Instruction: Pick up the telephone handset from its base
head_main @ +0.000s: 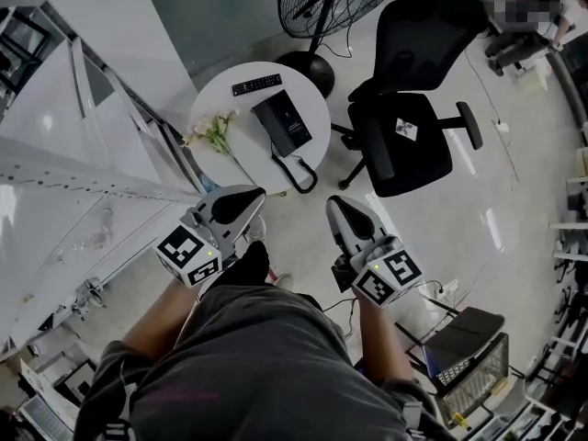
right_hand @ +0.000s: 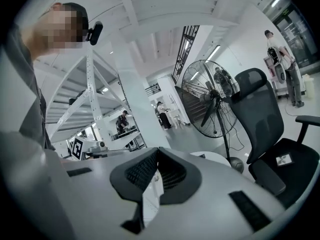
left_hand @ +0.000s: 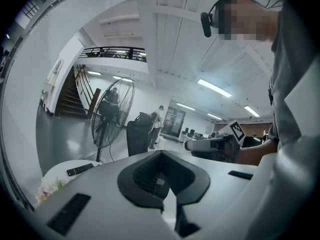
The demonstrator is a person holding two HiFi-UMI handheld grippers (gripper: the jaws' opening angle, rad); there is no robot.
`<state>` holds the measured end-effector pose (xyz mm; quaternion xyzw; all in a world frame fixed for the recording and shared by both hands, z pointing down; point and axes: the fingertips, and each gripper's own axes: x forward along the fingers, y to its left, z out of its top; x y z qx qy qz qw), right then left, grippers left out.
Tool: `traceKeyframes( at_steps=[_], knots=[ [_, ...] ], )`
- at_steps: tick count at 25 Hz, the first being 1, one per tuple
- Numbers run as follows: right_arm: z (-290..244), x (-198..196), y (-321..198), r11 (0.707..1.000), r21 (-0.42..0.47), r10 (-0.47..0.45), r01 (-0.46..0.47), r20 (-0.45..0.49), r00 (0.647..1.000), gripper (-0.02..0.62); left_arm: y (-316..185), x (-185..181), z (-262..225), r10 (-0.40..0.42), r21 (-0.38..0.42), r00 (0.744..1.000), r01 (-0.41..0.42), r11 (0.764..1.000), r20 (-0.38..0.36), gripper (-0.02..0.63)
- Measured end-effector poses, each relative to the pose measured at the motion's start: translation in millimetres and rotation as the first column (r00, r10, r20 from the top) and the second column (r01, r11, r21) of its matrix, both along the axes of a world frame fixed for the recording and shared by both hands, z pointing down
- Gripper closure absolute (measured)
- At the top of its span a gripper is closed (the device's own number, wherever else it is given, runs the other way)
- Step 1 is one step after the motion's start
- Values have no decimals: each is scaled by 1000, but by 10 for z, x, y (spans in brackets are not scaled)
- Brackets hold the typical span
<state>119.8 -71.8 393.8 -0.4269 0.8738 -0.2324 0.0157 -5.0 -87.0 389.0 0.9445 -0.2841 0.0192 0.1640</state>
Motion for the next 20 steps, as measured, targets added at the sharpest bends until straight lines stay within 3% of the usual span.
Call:
traceKeyframes(
  at_steps=[10, 20],
  knots=[
    [10, -233, -757, 999, -19, 44, -45, -39, 998, 577, -729, -325, 100, 44, -10, 999, -44, 999, 0, 593],
    [51, -444, -1130, 999, -35, 14, -16, -58, 998, 577, -1052, -512, 144, 14, -40, 1000, -14, 999, -2, 593]
  ],
)
